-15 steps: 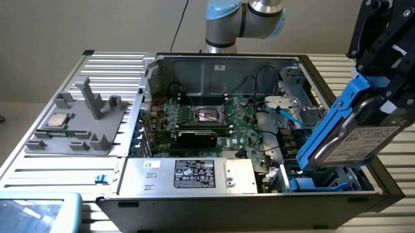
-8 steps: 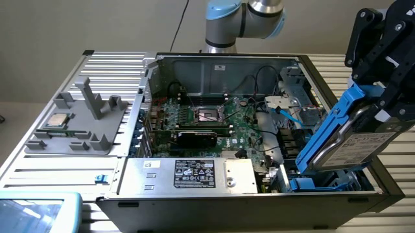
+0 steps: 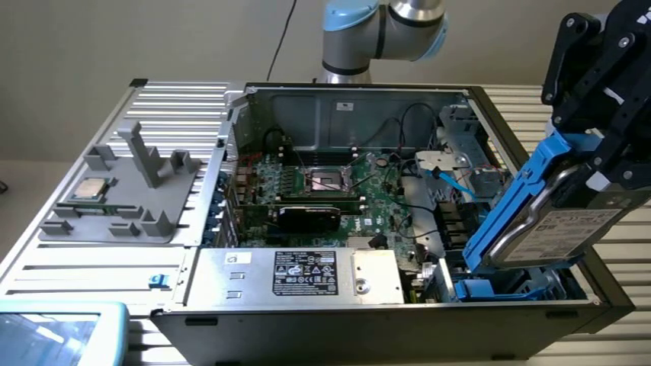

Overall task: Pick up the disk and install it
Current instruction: 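Pick up the disk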

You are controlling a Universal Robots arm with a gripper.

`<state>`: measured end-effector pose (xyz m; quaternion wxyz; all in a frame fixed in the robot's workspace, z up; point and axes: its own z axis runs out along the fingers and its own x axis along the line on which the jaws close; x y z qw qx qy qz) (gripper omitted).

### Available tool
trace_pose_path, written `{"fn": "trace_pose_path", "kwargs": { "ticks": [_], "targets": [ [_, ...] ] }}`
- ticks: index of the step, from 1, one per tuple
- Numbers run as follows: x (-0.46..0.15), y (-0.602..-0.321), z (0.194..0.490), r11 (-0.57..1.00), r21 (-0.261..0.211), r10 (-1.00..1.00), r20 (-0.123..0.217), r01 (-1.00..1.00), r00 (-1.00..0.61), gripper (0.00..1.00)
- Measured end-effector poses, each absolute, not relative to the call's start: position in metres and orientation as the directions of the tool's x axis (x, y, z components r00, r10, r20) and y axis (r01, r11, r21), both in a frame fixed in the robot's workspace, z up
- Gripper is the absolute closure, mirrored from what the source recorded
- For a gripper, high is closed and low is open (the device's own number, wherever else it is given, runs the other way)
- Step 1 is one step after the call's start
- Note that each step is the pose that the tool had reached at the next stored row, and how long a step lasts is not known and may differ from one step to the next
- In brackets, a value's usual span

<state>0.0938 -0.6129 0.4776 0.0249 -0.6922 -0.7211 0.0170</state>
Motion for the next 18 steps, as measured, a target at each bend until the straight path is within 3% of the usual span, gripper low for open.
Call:
{"fn": "trace_pose_path", "kwargs": {
  "ticks": [18],
  "targets": [
    [0.0913, -0.6077, 0.468, -0.001, -0.046, 1.0, 0.018, 0.999, 0.002, 0.63]
  ]
}}
